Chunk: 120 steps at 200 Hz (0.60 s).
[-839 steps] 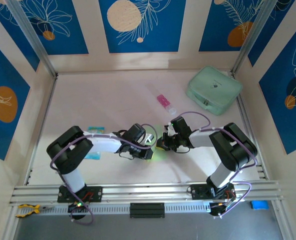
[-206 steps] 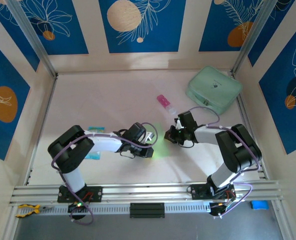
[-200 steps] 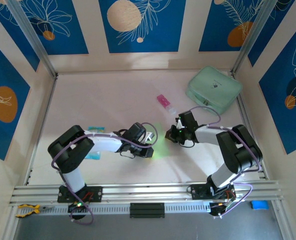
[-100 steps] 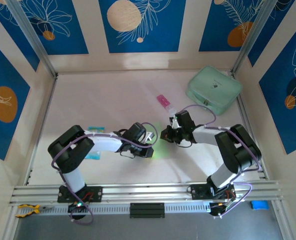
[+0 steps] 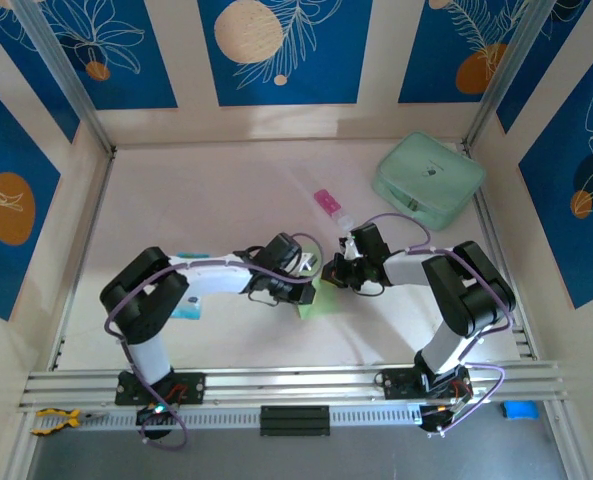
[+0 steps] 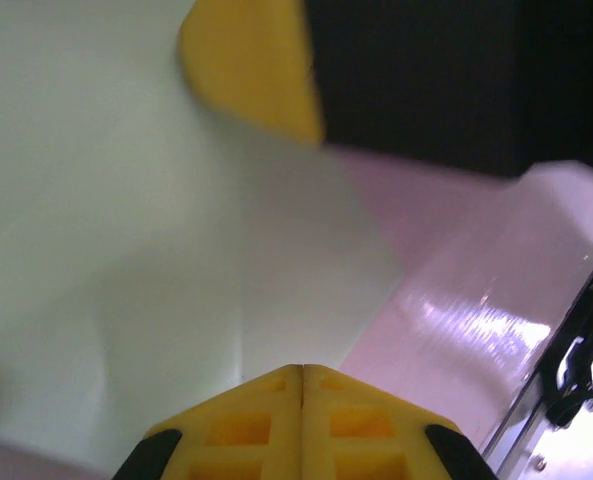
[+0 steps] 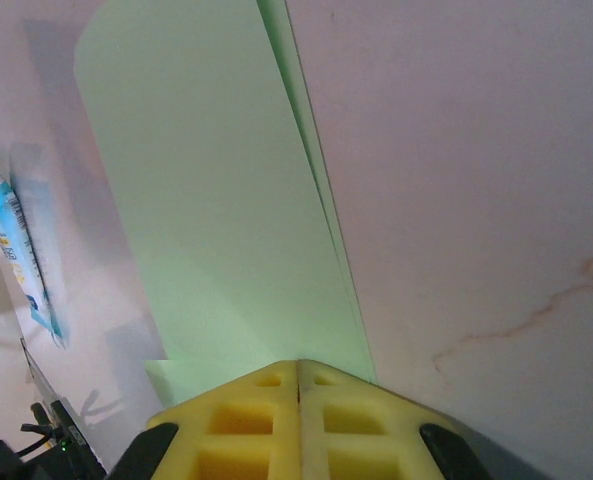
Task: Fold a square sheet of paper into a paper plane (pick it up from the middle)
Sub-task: Fold the triangle a second time at the center of the table.
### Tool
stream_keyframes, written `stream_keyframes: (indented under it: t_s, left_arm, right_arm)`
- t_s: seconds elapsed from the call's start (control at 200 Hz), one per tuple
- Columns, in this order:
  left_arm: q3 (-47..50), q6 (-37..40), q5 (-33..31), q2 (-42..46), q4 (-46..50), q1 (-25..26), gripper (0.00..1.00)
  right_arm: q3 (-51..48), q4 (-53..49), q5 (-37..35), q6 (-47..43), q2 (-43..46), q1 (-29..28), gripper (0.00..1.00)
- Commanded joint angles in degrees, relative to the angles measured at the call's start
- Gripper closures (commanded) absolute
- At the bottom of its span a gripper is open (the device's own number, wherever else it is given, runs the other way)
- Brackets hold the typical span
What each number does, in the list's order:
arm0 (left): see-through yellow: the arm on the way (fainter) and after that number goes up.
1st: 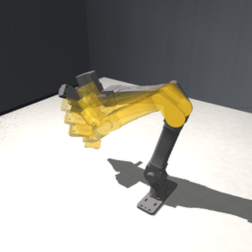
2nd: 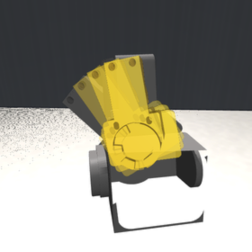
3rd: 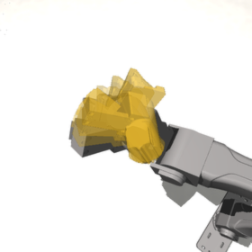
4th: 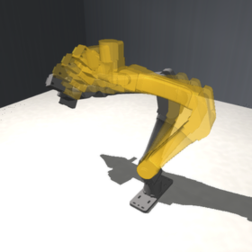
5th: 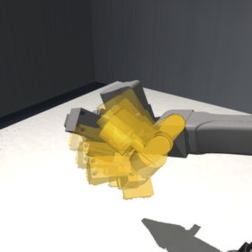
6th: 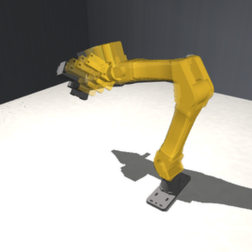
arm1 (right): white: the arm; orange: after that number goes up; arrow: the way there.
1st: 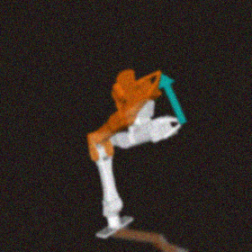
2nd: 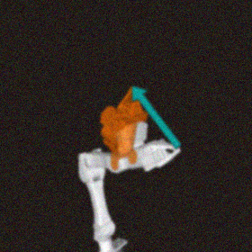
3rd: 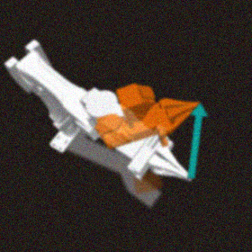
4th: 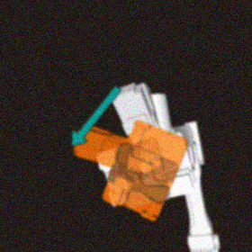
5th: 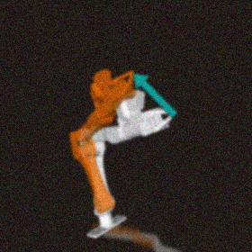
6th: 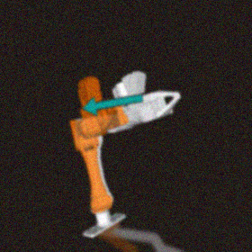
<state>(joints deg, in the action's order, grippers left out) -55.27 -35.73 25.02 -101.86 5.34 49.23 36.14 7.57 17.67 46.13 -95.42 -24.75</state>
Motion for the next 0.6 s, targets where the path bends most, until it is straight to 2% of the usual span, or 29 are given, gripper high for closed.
stream_keyframes:
  t_s: [0.0,0.275,0.465,0.595]
  left_arm:
    - [-3.44,0.06,0.19,-3.17,1.97,-0.27,0.96]
    - [-2.73,0.44,-0.83,-7.65,3.94,-0.28,0.96]
    - [3.77,-2.14,2.62,-5.61,-0.6,-0.28,0.95]
    - [5.66,-1.73,2.76,-3.17,-0.16,-0.28,0.93]
  right_arm:
    - [-2.28,-3.33,-2.46,0.4,-1.17,-0.46,1.0]
    - [-2.64,-3.09,-2.55,0.49,-1.18,-0.47,1.0]
    - [-2.87,-3.07,-2.73,0.43,-1.2,-0.23,1.0]
    - [-2.79,-3.1,-2.69,0.45,-1.26,-0.12,1.0]
